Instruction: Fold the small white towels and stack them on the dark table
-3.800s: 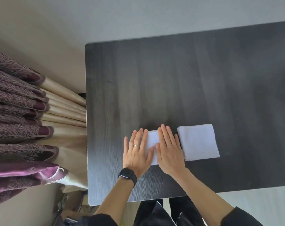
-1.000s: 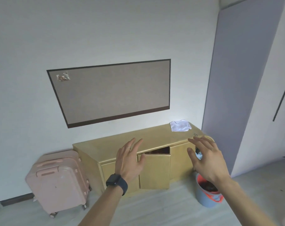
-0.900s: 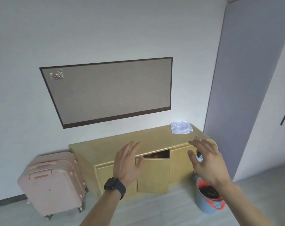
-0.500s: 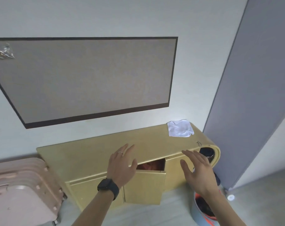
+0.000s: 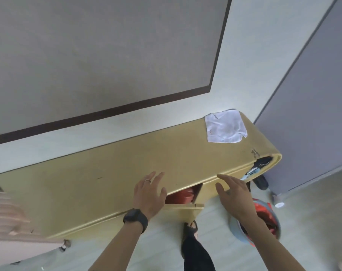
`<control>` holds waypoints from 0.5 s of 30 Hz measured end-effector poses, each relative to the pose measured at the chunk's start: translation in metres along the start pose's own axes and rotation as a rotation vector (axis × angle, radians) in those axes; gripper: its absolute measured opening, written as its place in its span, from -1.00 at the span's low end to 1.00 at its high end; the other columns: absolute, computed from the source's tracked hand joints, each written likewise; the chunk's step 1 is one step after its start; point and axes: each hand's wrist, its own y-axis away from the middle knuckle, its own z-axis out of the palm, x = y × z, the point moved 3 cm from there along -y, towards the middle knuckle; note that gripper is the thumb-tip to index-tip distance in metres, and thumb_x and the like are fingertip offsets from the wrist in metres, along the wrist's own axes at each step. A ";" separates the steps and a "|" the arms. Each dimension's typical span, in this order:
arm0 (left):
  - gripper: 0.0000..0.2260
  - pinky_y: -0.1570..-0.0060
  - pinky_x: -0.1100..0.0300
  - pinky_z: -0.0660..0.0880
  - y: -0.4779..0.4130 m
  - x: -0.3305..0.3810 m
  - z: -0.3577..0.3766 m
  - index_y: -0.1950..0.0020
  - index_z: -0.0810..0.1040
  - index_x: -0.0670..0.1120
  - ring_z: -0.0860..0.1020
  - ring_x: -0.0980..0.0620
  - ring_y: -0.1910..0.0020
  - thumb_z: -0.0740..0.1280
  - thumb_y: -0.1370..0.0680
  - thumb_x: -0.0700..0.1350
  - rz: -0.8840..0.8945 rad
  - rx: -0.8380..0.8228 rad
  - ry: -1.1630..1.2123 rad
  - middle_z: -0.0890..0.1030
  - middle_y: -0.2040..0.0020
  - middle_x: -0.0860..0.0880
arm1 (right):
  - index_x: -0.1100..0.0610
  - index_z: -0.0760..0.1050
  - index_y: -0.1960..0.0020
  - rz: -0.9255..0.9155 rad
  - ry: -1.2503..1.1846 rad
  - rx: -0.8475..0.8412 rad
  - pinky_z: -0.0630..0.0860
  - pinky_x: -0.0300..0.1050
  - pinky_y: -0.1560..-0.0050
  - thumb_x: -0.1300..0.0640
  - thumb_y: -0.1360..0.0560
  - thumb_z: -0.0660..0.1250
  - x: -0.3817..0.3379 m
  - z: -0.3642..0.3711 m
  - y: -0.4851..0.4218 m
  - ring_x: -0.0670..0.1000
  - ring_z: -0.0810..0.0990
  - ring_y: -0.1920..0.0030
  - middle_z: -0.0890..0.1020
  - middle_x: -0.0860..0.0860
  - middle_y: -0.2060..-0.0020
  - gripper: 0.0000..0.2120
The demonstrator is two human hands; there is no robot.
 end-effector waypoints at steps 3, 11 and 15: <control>-0.50 -0.48 -0.01 0.14 -0.052 -0.004 0.021 -0.53 0.22 0.19 0.20 -0.04 -0.52 0.19 -0.58 0.06 -0.079 -0.071 -0.032 0.30 -0.54 0.01 | -0.09 0.51 -0.34 0.056 0.020 -0.112 0.34 -0.05 -0.33 -0.04 -0.57 0.30 0.016 0.026 -0.071 0.05 0.40 -0.36 0.56 -0.06 -0.28 -0.66; -0.52 -0.51 -0.07 0.06 -0.156 -0.027 0.074 -0.55 0.19 0.15 0.06 -0.15 -0.57 0.15 -0.62 0.08 -0.269 -0.223 -0.046 0.17 -0.59 -0.01 | 0.17 0.48 -0.35 0.128 0.155 -0.207 0.35 0.07 -0.28 0.00 -0.59 0.27 0.041 0.102 -0.258 0.30 0.49 -0.22 0.59 0.21 -0.21 -0.60; -0.51 -0.52 -0.18 0.00 -0.186 -0.052 0.106 -0.57 0.08 0.20 -0.07 -0.20 -0.59 0.07 -0.64 0.18 -0.330 -0.298 -0.084 0.00 -0.62 0.01 | 0.25 0.32 -0.45 0.246 0.191 -0.204 0.27 0.10 -0.35 -0.04 -0.61 0.21 0.066 0.137 -0.328 0.30 0.39 -0.32 0.46 0.26 -0.33 -0.48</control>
